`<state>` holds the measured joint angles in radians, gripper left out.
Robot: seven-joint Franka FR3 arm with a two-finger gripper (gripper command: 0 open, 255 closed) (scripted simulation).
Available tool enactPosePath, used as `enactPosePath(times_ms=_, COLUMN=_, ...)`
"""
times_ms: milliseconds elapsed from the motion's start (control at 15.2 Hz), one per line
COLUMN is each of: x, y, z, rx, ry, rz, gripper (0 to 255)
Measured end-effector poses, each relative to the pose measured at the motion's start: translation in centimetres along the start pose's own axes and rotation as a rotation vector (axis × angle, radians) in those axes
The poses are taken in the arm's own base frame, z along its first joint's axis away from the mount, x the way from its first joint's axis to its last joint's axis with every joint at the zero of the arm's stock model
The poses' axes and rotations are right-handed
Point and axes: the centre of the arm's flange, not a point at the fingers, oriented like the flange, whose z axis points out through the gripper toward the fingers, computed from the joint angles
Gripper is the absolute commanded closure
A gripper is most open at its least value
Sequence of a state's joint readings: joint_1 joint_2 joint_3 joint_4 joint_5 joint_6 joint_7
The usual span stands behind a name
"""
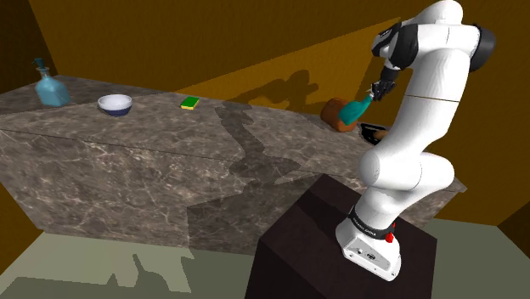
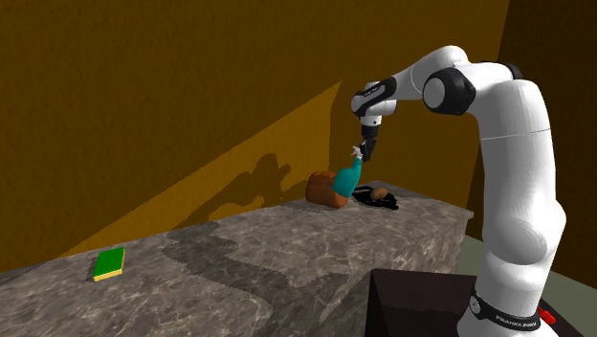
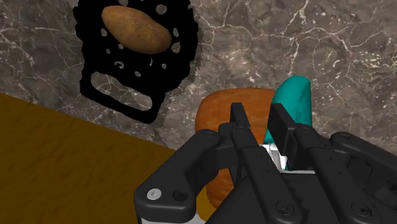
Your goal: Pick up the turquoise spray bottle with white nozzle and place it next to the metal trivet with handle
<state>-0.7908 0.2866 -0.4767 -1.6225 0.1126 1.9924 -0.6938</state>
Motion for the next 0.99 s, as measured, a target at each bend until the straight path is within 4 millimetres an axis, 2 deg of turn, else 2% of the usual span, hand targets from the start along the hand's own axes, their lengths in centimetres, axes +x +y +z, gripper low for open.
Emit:
enactPosePath(times_ms=660, x=-0.4, y=-0.4, z=5.2, rx=-0.001, ry=0.000, rz=0.001, gripper=255)
enactPosePath(times_ms=990, x=-0.4, y=-0.5, z=5.7, rx=-0.001, ry=0.000, rz=0.001, gripper=255)
